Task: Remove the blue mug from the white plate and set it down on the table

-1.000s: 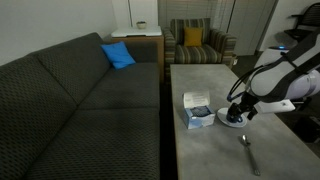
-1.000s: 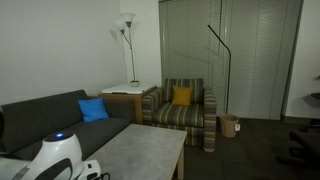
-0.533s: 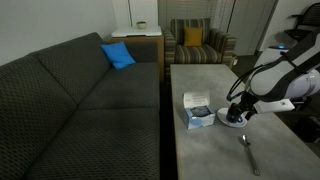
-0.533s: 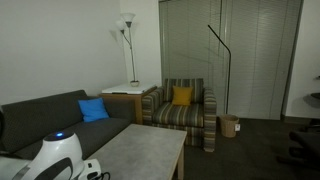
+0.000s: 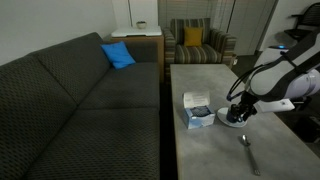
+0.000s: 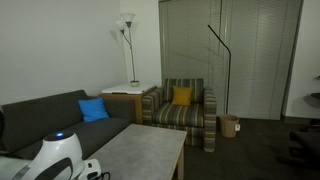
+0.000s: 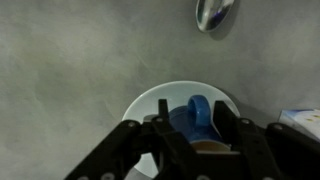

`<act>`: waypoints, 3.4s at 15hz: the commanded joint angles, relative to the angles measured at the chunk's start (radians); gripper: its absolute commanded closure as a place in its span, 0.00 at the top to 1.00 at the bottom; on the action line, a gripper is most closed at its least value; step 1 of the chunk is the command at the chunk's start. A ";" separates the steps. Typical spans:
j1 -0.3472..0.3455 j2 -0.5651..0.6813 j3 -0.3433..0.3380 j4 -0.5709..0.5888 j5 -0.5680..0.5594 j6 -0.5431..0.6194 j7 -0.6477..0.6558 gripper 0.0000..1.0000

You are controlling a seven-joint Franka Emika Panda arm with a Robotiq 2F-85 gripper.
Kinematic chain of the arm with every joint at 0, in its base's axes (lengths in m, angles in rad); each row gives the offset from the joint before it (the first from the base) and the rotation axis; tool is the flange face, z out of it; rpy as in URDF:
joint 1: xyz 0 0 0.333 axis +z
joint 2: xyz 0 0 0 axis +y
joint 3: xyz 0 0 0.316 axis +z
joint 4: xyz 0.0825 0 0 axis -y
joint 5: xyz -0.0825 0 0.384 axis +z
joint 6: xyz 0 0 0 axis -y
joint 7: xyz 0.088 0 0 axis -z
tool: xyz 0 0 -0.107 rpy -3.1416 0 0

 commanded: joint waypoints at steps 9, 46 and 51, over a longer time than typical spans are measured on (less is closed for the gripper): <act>-0.007 0.000 0.007 0.009 0.021 -0.022 -0.020 0.13; 0.064 -0.139 -0.003 -0.173 0.007 -0.022 0.061 0.03; 0.062 -0.166 0.027 -0.301 0.040 0.125 0.153 0.03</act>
